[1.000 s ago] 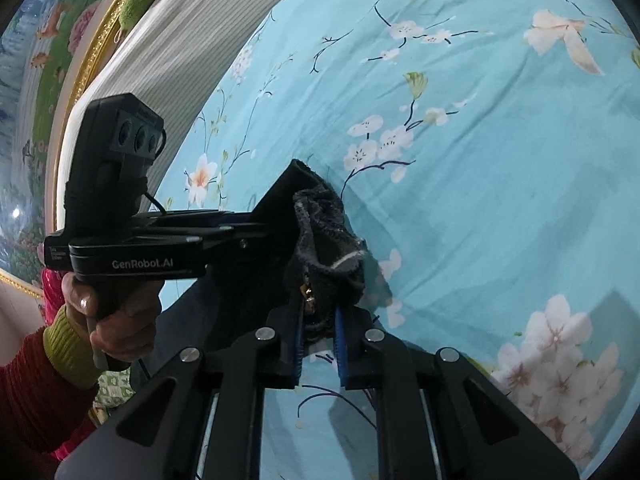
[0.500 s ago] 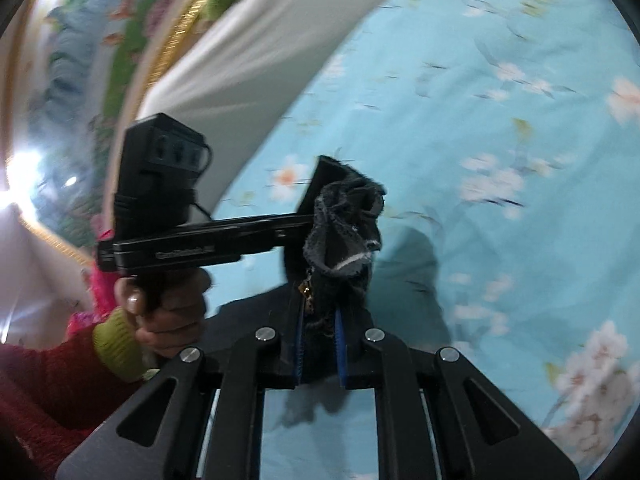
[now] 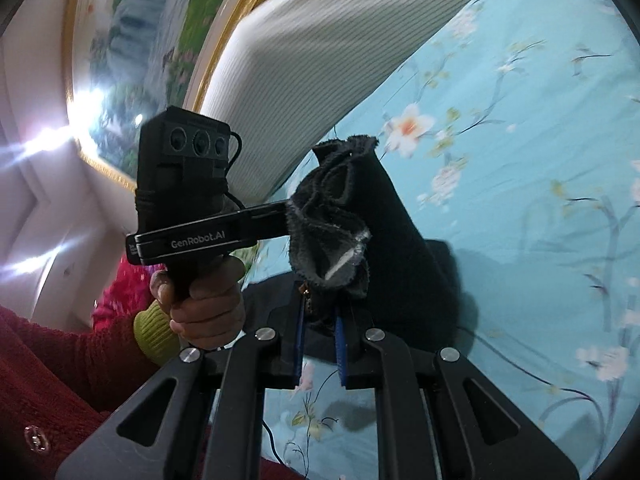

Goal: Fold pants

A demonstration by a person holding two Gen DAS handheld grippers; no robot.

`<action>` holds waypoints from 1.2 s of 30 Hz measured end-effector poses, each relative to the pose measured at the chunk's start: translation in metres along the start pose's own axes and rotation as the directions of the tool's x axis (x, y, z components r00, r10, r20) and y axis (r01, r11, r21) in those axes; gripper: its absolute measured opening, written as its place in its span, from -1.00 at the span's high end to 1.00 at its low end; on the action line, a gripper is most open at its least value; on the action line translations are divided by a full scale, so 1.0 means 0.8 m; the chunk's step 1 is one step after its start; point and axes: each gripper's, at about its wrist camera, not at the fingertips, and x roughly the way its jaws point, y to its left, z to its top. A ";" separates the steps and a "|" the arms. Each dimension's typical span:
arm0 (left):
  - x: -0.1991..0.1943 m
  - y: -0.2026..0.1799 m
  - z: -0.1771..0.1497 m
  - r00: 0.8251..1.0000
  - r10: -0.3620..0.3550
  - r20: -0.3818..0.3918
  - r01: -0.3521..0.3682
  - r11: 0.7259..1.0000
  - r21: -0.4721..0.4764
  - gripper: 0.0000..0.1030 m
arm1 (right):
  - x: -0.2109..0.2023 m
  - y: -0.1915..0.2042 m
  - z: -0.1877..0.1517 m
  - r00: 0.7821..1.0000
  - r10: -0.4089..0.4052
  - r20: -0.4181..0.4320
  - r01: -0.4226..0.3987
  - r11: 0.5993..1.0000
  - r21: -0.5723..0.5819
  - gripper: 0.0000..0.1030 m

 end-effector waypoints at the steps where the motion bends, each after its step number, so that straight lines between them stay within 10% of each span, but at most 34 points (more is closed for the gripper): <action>1: -0.003 0.006 -0.005 1.000 0.012 0.002 -0.012 1.000 -0.015 0.81 | 0.013 0.004 0.001 1.000 0.000 -0.024 0.000 1.000 -0.015 0.73; 25: -0.007 0.144 -0.138 0.987 0.157 -0.009 -0.148 0.905 -0.399 0.88 | 0.192 0.020 -0.026 0.934 -0.158 -0.321 0.097 0.976 -0.197 0.66; 36: -0.033 0.163 -0.188 0.982 0.191 0.011 -0.156 0.833 -0.531 0.67 | 0.215 0.033 -0.030 0.912 -0.172 -0.373 0.096 0.972 -0.214 0.25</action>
